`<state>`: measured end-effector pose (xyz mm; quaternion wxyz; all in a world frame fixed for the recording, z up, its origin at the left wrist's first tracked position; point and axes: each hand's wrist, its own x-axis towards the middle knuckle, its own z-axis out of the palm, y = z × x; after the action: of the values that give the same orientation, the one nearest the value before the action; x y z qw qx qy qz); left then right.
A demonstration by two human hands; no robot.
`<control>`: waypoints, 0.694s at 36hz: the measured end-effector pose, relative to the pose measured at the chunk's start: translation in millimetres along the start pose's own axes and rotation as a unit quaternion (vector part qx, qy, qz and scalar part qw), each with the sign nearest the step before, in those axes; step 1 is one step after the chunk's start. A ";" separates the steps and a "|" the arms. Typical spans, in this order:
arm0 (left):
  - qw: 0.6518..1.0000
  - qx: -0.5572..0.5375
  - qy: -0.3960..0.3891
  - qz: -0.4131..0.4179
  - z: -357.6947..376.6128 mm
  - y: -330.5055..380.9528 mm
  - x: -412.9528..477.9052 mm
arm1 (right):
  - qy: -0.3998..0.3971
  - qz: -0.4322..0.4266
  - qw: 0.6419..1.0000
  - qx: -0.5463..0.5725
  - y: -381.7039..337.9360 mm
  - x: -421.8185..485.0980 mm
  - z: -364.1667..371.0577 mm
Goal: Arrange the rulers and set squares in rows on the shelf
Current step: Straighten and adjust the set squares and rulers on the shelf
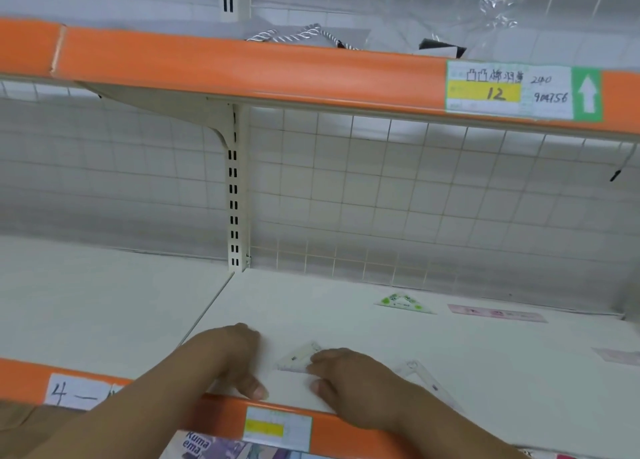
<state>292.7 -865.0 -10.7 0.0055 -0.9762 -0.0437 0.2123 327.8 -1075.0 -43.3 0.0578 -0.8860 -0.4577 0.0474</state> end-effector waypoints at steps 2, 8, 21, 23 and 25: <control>1.000 0.006 -0.003 -0.002 -1.1 0.7 1.0 | -0.002 0.009 1.000 0.001 2.9 3.4 -1.2; 1.000 0.008 -0.010 -0.006 -2.4 1.6 3.3 | -0.001 0.020 1.000 0.004 20.8 15.4 -0.2; 1.000 0.025 -0.003 -0.005 -5.0 6.3 1.9 | 0.024 0.079 0.996 0.025 59.1 39.3 2.3; 1.000 0.026 -0.004 -0.003 -5.4 6.4 1.8 | 0.019 0.091 0.995 0.028 62.6 42.0 0.4; 1.000 0.024 -0.006 -0.002 -5.5 6.1 2.5 | 0.019 0.102 0.994 0.036 67.1 45.2 -2.2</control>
<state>297.7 -870.8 -6.8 0.0292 -0.9745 -0.0404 0.2187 408.2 -1076.8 -52.3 0.0930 -0.9261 -0.3619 0.0527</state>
